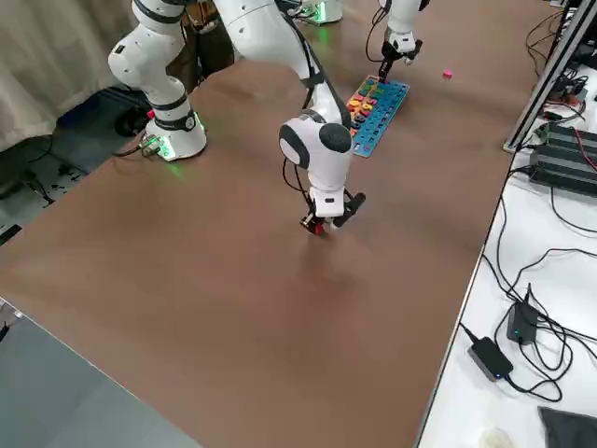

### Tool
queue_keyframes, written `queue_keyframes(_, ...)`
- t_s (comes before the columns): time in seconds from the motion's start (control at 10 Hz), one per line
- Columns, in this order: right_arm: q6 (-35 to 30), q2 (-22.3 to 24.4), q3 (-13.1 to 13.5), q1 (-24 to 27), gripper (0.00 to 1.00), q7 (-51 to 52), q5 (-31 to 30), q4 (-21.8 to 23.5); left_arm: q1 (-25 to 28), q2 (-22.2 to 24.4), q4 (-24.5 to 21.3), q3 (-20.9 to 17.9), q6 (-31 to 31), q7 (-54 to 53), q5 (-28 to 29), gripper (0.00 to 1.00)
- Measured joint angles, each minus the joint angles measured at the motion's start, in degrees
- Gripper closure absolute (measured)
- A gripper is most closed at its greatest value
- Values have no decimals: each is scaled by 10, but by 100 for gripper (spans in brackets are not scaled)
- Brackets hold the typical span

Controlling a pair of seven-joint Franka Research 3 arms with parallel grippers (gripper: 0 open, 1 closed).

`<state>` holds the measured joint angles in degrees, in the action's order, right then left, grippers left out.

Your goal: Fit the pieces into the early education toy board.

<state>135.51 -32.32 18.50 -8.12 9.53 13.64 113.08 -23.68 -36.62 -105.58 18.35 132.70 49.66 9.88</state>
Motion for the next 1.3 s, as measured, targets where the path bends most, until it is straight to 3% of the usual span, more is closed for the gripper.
queue_keyframes(0.8, -18, 7, -7, -14, 64, -15, 2, -9, 0, -1, 0, 0, 0, 0, 0, 86)
queue_keyframes(1.0, -51, 21, -8, -39, 64, -50, 4, -14, 0, -1, 1, 0, 0, 0, 0, 86)
queue_keyframes(1.3, -66, 38, -10, -114, 64, -114, 8, -16, 0, -1, 1, 0, -1, 0, 0, 86)
